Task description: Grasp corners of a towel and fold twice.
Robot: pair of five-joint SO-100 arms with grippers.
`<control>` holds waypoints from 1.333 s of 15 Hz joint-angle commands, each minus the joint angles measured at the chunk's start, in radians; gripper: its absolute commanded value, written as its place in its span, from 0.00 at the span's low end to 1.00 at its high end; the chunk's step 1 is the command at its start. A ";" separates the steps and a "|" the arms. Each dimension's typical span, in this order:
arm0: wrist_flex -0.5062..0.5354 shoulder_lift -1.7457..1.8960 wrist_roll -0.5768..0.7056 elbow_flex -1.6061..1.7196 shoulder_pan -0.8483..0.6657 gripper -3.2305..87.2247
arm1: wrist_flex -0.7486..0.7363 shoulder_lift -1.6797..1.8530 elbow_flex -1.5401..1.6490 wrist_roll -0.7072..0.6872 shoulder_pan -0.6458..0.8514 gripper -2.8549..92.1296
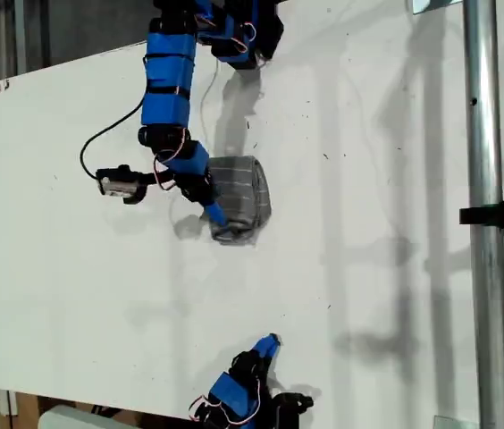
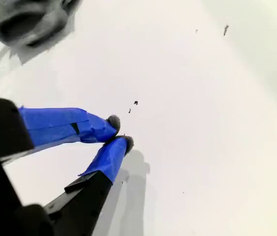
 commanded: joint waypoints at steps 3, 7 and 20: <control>0.012 0.006 0.114 0.005 -0.072 0.07 | -0.032 0.331 0.137 -0.058 0.094 0.39; 0.012 0.006 0.426 0.005 -0.074 0.07 | -0.109 0.721 0.655 0.035 0.184 0.03; 0.008 0.008 0.946 0.006 -0.072 0.07 | 0.216 1.692 1.433 0.440 0.282 0.12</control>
